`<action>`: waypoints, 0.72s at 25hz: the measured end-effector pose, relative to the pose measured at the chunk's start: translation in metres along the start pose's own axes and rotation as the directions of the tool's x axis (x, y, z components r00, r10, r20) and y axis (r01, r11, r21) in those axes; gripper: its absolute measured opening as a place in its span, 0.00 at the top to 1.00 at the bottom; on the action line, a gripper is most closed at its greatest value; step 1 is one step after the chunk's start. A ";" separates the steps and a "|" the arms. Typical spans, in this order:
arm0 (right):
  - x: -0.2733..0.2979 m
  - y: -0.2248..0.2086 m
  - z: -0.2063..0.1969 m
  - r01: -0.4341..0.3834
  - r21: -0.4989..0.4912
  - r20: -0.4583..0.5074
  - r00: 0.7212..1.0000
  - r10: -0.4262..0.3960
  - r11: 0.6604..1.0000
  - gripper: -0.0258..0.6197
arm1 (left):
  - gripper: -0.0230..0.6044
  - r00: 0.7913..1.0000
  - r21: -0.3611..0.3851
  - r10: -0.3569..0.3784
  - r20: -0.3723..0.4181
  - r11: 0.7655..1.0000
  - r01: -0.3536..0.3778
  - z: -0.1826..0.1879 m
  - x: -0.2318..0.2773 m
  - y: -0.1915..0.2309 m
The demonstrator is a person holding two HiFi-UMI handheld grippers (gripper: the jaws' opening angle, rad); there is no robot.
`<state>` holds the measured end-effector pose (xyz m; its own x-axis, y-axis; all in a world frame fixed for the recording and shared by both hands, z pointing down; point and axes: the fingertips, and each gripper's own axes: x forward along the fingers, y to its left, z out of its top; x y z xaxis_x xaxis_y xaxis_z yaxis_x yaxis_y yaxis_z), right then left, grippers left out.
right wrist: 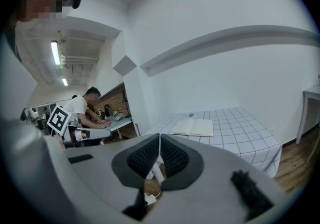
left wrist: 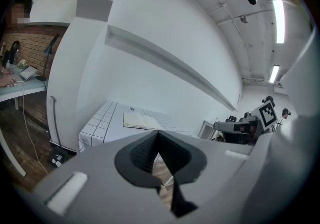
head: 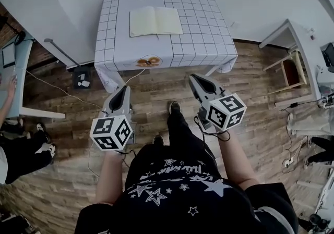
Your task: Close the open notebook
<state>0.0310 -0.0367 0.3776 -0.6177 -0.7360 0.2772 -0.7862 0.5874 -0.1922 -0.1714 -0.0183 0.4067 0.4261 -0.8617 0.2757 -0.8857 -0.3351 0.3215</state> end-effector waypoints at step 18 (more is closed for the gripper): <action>0.106 -0.088 0.035 -0.122 0.009 -0.042 0.992 0.122 0.992 0.93 | 0.95 0.991 -0.022 0.121 -0.051 0.992 -0.122 0.021 0.104 0.036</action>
<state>0.0338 -0.1782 0.3914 -0.7078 -0.6440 0.2904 -0.7050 0.6699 -0.2327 -0.1628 -0.1277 0.4277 0.3249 -0.8751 0.3586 -0.9268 -0.2191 0.3050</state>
